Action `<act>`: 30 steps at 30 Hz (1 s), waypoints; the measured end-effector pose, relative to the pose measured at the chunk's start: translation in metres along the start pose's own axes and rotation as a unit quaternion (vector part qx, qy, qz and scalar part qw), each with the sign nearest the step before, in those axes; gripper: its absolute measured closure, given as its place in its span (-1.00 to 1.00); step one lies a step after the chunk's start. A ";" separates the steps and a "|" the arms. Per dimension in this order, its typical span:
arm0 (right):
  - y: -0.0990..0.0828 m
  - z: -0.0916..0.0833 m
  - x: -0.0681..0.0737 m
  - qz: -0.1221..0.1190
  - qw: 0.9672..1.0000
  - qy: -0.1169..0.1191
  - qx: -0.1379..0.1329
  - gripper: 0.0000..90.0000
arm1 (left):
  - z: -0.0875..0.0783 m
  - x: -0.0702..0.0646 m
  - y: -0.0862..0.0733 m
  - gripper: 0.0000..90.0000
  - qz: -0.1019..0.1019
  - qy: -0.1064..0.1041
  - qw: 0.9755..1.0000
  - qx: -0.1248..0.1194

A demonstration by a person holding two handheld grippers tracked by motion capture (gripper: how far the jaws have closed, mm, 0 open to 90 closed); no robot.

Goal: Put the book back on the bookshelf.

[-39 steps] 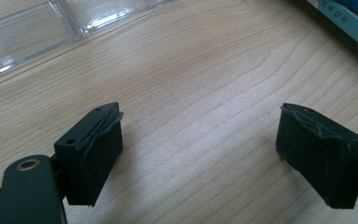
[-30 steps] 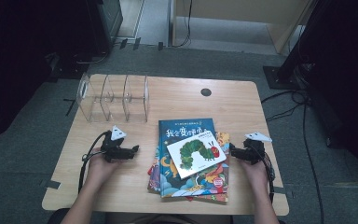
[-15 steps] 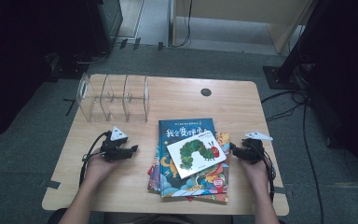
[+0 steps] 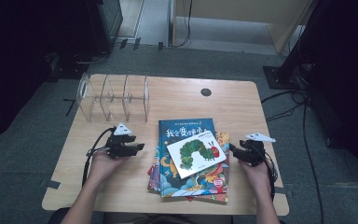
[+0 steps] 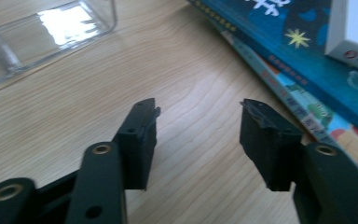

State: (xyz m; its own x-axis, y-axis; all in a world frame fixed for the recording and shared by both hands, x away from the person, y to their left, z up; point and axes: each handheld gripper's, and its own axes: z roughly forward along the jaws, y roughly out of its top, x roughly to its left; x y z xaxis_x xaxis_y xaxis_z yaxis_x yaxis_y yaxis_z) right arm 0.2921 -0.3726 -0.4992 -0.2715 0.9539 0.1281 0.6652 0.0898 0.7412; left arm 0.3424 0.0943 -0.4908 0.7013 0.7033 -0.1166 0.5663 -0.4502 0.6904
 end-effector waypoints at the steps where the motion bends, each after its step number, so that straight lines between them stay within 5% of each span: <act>1: 0.000 0.000 0.000 0.000 1.000 0.000 0.000 0.02 | 0.000 0.000 0.000 0.11 0.000 0.000 1.000 0.000; 6: 0.000 -0.008 0.008 -0.002 1.000 0.017 -0.003 0.11 | 0.004 -0.008 0.010 0.24 0.003 -0.023 1.000 -0.014; 12: 0.003 -0.017 0.016 0.006 0.999 0.031 -0.021 0.21 | 0.006 -0.016 0.015 0.47 0.018 -0.043 0.999 -0.005; 17: 0.002 -0.019 0.029 -0.011 0.999 0.045 -0.015 0.22 | 0.005 -0.019 0.020 0.59 0.021 -0.047 0.999 -0.013; 30: -0.008 -0.028 0.049 -0.033 0.997 0.075 0.007 0.69 | 0.019 -0.021 0.033 0.99 0.024 -0.067 0.997 0.000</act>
State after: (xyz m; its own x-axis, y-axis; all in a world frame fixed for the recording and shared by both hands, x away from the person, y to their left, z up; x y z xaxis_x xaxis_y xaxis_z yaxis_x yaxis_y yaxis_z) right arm 0.2542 -0.3344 -0.4802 -0.4151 0.8925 0.1763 0.6518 0.1566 0.7420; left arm 0.3546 0.0541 -0.4794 0.7798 0.6002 -0.1780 0.5301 -0.4817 0.6978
